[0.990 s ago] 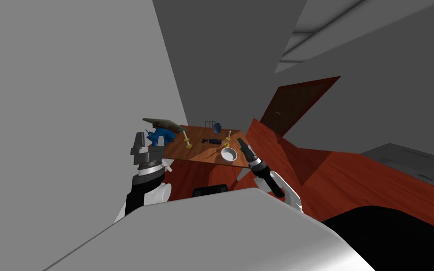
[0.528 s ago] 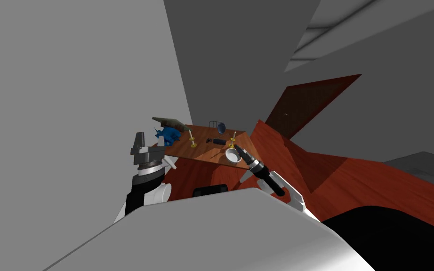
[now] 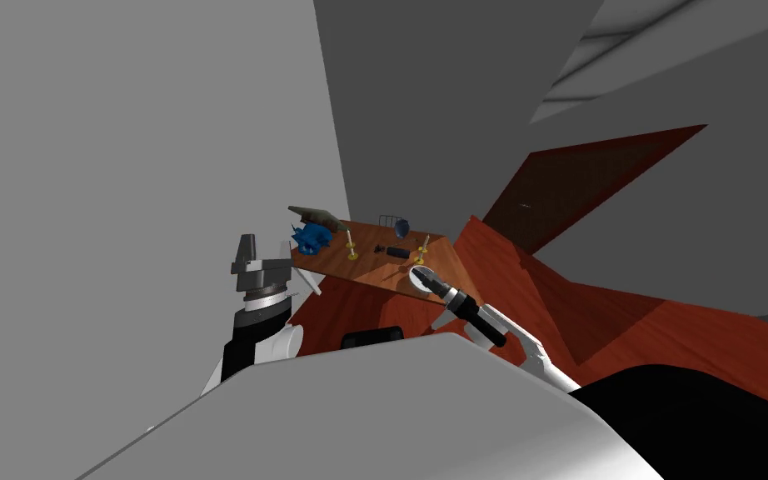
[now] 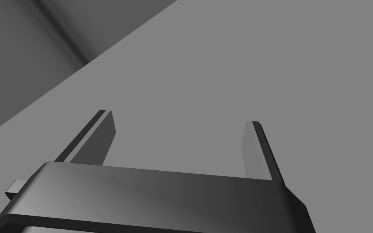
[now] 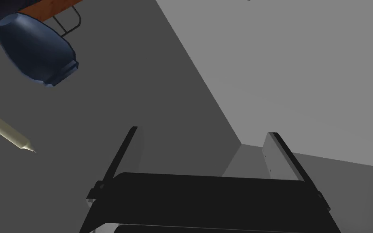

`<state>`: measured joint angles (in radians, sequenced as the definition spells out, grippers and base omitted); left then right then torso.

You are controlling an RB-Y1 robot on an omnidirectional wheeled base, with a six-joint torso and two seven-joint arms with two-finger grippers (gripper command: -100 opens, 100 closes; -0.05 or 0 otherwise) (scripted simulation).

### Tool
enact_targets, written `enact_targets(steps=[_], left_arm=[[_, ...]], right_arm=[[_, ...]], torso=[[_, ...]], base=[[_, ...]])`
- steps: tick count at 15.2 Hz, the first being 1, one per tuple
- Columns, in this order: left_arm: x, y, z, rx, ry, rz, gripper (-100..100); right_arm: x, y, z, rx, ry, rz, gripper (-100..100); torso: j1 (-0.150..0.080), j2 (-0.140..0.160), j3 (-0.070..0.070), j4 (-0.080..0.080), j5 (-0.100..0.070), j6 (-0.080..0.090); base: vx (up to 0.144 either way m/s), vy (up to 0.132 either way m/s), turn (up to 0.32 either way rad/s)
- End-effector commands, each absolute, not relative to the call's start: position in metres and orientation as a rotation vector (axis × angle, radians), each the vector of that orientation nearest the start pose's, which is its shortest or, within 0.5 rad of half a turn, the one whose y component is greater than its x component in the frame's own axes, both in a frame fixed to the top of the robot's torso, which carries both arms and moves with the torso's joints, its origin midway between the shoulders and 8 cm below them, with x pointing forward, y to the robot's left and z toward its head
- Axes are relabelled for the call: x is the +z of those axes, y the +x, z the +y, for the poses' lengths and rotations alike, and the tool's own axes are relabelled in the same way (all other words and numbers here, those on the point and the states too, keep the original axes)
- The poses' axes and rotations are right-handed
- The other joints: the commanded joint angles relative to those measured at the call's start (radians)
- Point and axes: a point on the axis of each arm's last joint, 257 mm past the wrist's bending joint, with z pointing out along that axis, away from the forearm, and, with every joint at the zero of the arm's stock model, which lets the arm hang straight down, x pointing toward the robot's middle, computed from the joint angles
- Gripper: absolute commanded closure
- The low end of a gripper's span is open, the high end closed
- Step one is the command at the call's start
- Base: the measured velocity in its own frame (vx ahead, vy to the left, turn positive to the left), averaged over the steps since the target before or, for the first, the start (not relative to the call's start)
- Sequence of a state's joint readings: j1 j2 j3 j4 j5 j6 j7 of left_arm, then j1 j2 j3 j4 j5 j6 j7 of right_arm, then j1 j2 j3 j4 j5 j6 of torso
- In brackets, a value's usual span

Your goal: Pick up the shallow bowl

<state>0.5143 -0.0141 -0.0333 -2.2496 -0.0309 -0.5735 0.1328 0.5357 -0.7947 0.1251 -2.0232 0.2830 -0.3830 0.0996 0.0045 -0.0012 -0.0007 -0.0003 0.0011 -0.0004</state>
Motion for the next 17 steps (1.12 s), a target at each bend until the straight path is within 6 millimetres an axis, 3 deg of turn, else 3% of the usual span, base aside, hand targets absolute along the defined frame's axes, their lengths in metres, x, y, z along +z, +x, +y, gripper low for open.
enact_targets(steps=[1,2,3,4,5,6,7,8,9,10,11,12,13,14,15,16,17], left_arm=[[0.02,0.338,0.266,-1.443,-0.676,0.564,0],[0.02,0.338,0.266,-1.443,-0.676,0.564,0],[0.02,0.338,0.266,-1.443,-0.676,0.564,0],[0.02,0.338,0.266,-1.443,-0.676,0.564,0],[0.02,0.338,0.266,-1.443,-0.676,0.564,0],[0.02,0.338,0.266,-1.443,-0.676,0.564,0],[0.02,0.338,0.266,-1.443,-0.676,0.564,0],[0.02,0.338,0.266,-1.443,-0.676,0.564,0],[0.02,0.338,0.266,-1.443,-0.676,0.564,0],[0.02,0.338,0.266,-1.443,-0.676,0.564,0],[0.02,0.338,0.266,-1.443,-0.676,0.564,0],[0.02,0.338,0.266,-1.443,-0.676,0.564,0],[0.02,0.338,0.266,-1.443,-0.676,0.564,0],[0.02,0.338,0.266,-1.443,-0.676,0.564,0],[0.02,0.338,0.266,-1.443,-0.676,0.564,0],[0.02,0.338,0.266,-1.443,-0.676,0.564,0],[0.02,0.338,0.266,-1.443,-0.676,0.564,0]], right_arm=[[-0.198,0.36,-0.247,0.827,0.013,1.688,-100],[-0.221,0.357,-0.258,0.771,-0.012,1.755,-100],[-0.222,0.356,-0.259,0.768,-0.021,1.76,-100],[-0.244,0.352,-0.27,0.715,-0.037,1.821,-100],[-0.244,0.351,-0.272,0.706,-0.056,1.832,-100],[-0.267,0.345,-0.285,0.65,-0.077,1.894,-100],[-0.267,0.344,-0.287,0.644,-0.091,1.901,-100],[-0.288,0.337,-0.302,0.584,-0.119,1.965,-100],[-0.288,0.336,-0.303,0.58,-0.128,1.969,-100],[-0.309,0.327,-0.32,0.519,-0.157,2.032,-100],[-0.308,0.327,-0.321,0.515,-0.165,2.035,-100],[-0.328,0.316,-0.338,0.454,-0.194,2.096,-100],[-0.327,0.316,-0.34,0.45,-0.202,2.099,-100],[-0.345,0.304,-0.358,0.387,-0.236,2.16,-100],[-0.345,0.304,-0.359,0.385,-0.24,2.161,-100],[-0.361,0.29,-0.379,0.321,-0.278,2.221,-100],[-0.361,0.29,-0.379,0.321,-0.278,2.221,-100]], torso=[[0.0,0.0,0.0,0.0,0.0,0.0],[0.0,0.0,0.0,0.0,0.0,0.0],[0.0,0.0,0.0,0.0,0.0,0.0],[0.0,0.0,0.0,0.0,0.0,0.0],[0.001,0.0,0.0,0.0,0.0,0.0],[0.0,0.0,0.0,0.0,0.0,0.0],[0.001,-0.001,0.0,0.0,0.0,0.0],[0.001,-0.001,-0.001,0.0,0.0,0.0],[0.002,-0.001,-0.001,0.0,0.0,0.0],[0.001,-0.001,-0.001,0.0,0.0,0.0],[0.0,-0.001,-0.001,0.0,0.0,0.0],[0.0,-0.001,-0.001,0.0,0.0,0.0],[0.0,-0.001,-0.001,0.0,0.0,0.0],[0.0,-0.001,-0.001,0.0,0.0,0.0],[0.0,-0.001,-0.001,0.0,0.0,0.0],[0.0,-0.002,-0.001,0.0,0.0,0.0],[0.0,-0.002,-0.001,0.0,0.0,0.0]], base=[[0.023,0.05,0.043],[0.021,0.063,0.152],[0.02,0.066,0.152],[0.027,0.073,0.188],[0.028,0.07,0.169],[0.04,0.079,0.19],[0.043,0.077,0.152],[0.048,0.085,0.212],[0.047,0.07,0.174],[0.04,0.058,0.181],[0.036,0.049,0.139],[0.041,0.06,0.188],[0.043,0.055,0.159],[0.054,0.062,0.17],[0.058,0.059,0.147],[0.051,0.057,0.226],[0.042,0.046,0.176]])
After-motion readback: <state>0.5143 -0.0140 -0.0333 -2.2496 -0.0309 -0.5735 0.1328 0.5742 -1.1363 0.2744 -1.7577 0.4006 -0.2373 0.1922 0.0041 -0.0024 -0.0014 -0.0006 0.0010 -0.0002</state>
